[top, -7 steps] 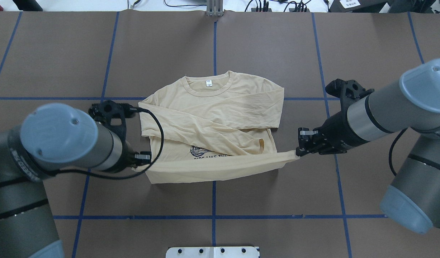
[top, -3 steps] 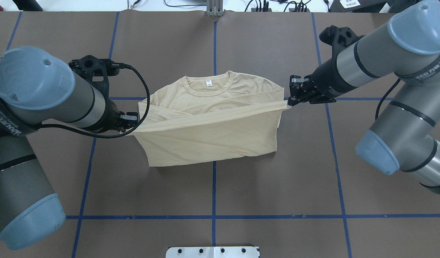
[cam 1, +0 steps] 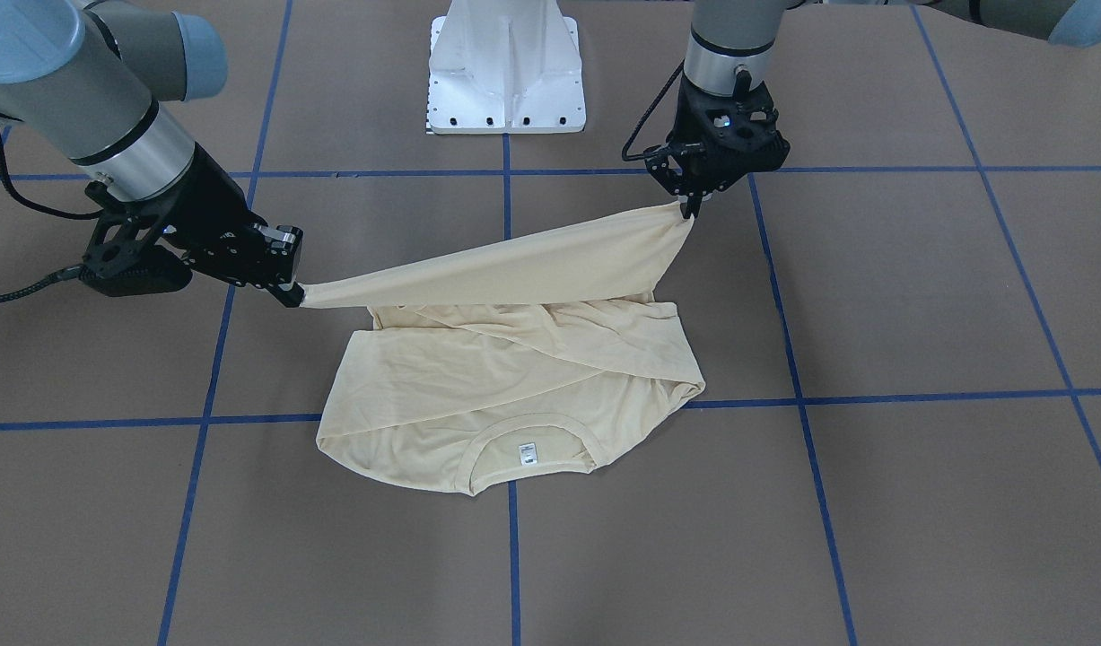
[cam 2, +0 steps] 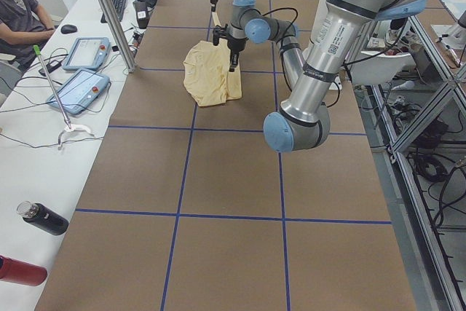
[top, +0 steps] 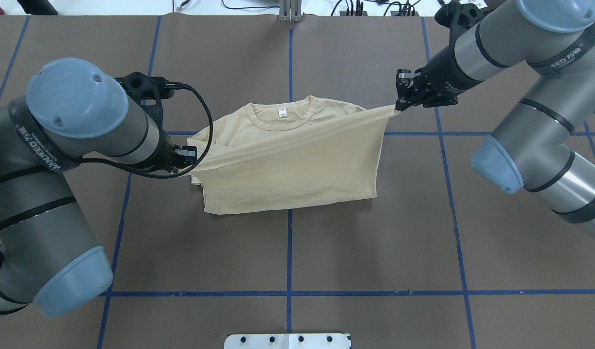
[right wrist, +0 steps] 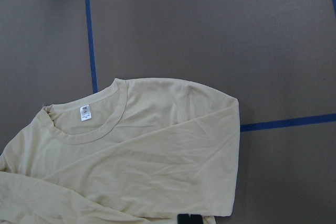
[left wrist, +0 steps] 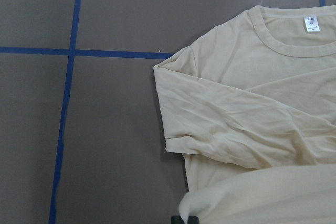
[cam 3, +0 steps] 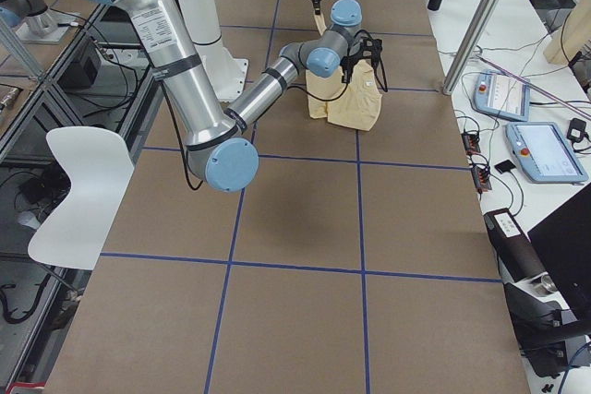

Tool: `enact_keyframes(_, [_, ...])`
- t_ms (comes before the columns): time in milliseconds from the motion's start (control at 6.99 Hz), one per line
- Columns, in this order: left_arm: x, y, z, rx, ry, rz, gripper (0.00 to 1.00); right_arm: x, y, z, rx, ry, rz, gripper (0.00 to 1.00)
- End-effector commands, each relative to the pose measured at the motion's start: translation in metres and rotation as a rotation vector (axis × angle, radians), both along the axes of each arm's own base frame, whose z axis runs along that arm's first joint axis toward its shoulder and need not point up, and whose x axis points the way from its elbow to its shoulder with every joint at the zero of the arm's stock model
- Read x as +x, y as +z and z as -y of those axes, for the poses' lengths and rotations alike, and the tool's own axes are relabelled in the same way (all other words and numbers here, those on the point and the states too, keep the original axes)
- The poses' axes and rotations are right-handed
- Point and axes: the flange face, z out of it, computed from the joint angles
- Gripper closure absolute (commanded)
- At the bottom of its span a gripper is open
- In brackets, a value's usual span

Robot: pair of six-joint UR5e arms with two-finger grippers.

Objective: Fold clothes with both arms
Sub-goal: 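Lay the hem over the collar edge with both grippers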

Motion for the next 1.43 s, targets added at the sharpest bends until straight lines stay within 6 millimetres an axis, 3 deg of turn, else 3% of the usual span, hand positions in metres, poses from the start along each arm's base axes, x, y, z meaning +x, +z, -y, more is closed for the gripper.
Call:
enact_keyframes(0, [0.010, 0.007, 0.009, 0.006, -0.003, -0.001, 1.00, -0.021, -0.005, 0.031, -0.014, 0.006, -0.019, 1.00])
enact_keyframes(143, [0.017, 0.012, 0.017, 0.013, -0.009, -0.012, 1.00, -0.034, -0.001, 0.048, -0.009, 0.006, -0.015, 1.00])
enact_keyframes(286, [0.019, 0.020, 0.037, 0.030, -0.035, -0.035, 1.00, -0.044, 0.016, 0.061, 0.016, 0.008, 0.002, 1.00])
enact_keyframes(429, [0.026, 0.037, 0.063, 0.045, -0.060, -0.051, 1.00, -0.051, 0.032, 0.071, 0.027, 0.015, 0.005, 1.00])
enact_keyframes(715, [0.047, 0.056, 0.112, 0.074, -0.099, -0.086, 1.00, -0.056, 0.043, 0.078, 0.022, 0.026, -0.010, 1.00])
enact_keyframes(1145, [0.080, 0.090, 0.149, 0.095, -0.127, -0.086, 1.00, -0.083, 0.049, 0.102, -0.009, 0.024, -0.044, 1.00])
enact_keyframes(1288, [0.086, 0.103, 0.153, 0.089, -0.127, -0.080, 1.00, -0.100, 0.057, 0.096, -0.002, 0.030, -0.073, 1.00])
